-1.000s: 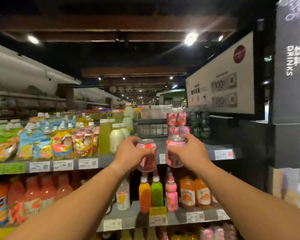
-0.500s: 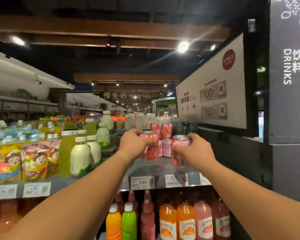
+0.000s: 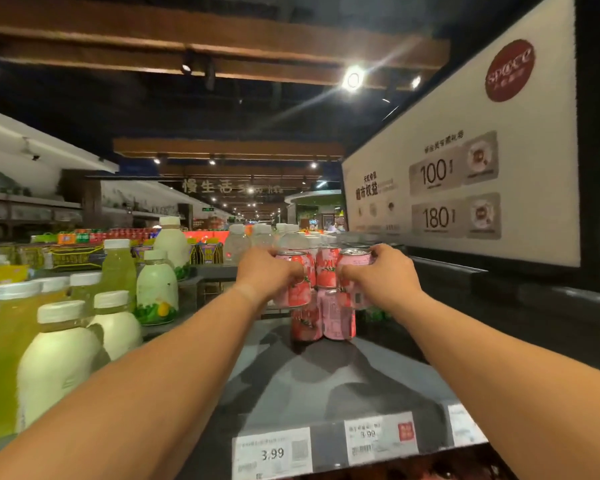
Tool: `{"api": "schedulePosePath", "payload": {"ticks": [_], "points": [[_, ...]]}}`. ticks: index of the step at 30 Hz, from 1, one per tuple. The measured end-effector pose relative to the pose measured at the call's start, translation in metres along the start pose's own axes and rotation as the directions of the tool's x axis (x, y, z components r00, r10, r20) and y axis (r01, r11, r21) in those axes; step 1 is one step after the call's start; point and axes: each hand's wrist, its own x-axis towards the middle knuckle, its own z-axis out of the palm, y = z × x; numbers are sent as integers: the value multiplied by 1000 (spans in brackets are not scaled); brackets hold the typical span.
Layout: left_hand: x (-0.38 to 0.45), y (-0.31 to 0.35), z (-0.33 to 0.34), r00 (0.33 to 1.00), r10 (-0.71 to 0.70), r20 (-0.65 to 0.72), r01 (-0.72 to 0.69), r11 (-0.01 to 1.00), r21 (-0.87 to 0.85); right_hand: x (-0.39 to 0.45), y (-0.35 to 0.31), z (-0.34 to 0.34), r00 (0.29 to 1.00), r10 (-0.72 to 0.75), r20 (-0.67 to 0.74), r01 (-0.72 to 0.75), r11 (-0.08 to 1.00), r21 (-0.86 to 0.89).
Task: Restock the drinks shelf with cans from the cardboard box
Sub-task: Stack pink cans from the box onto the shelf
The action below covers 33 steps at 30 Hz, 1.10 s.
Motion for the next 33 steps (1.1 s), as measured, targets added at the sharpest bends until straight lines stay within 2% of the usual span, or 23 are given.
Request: {"api": "schedulePosePath", "payload": {"ticks": [6,14,26,33], "points": [[41,-13,18,999,-46,-16,46,999,4,39,6,29,999,-31,23,30,999,44],[63,-23,37,997,-48,-54,46,998,-42,68,15,40,998,-56,40,56,998,10],[75,-42,50,997,2,-74,-3,1000,-25,79,26,60,995,-77,66,76,997,19],[75,-46,46,1000,-6,-18,5,999,-45,73,28,56,993,-90,76,86,995,54]]}}
